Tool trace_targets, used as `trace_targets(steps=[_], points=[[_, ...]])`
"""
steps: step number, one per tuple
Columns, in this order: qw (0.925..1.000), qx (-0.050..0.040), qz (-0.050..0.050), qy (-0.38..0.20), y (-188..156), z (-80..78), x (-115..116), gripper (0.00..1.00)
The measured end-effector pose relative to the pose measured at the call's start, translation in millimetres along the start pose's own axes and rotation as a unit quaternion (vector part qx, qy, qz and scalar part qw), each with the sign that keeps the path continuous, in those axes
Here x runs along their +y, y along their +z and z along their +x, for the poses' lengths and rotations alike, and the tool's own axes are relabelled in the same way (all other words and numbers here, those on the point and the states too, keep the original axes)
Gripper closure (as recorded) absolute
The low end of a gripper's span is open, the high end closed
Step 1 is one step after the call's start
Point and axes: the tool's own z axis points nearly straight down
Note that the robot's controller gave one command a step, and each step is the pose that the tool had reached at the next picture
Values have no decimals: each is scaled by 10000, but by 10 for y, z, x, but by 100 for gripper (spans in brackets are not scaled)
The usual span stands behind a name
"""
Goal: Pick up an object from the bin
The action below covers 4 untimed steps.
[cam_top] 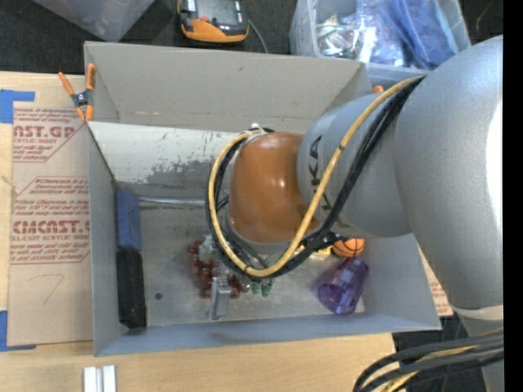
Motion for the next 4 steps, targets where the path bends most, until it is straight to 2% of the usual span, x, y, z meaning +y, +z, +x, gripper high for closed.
trace_targets(steps=[1, 2, 3, 4], points=[[10000, 10, -1, 95, -1026, -106, 85, 0], [10000, 8, 5, 63, -274, -32, -100, 0], [9999, -23, -15, 165, -437, -41, -58, 0], [9994, 62, 30, 347, 212, -51, -399, 0]])
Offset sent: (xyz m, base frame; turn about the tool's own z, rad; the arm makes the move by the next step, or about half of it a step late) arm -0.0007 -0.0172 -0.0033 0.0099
